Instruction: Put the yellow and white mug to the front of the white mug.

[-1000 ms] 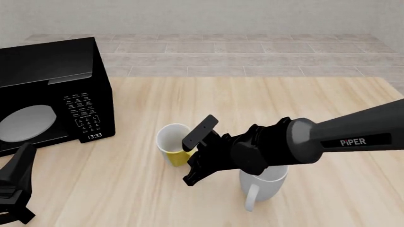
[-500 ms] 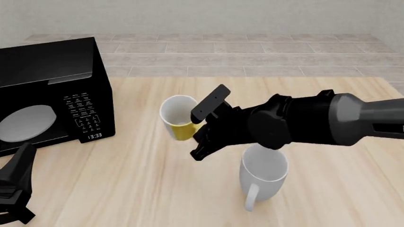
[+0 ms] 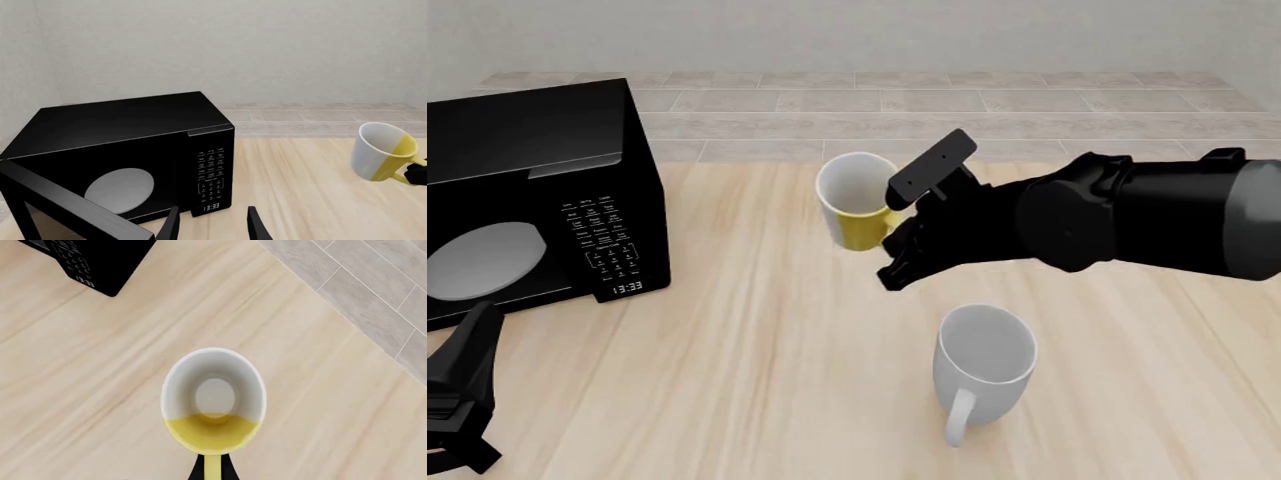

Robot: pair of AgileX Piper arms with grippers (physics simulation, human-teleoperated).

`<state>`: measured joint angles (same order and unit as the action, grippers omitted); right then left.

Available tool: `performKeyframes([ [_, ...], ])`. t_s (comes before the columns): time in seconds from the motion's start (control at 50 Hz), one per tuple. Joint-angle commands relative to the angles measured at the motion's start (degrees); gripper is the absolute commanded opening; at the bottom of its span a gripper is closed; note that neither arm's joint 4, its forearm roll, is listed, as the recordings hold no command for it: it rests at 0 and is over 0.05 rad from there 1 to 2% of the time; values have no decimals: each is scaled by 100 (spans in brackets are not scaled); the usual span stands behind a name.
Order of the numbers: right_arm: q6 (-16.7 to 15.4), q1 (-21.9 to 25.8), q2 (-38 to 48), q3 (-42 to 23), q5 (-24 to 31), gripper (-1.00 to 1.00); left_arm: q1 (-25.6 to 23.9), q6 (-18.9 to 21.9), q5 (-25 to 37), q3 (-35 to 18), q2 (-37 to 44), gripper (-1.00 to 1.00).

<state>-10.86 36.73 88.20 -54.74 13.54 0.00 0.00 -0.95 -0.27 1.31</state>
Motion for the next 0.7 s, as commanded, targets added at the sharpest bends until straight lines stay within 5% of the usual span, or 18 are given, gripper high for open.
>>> performKeyframes([
  [0.02,47,-355,-189,226,-122,-100,0,-1,0,0,1,100],
  [0.7,-63,-1214,90,622,-498,-100,2,0,0,0,0,100],
])
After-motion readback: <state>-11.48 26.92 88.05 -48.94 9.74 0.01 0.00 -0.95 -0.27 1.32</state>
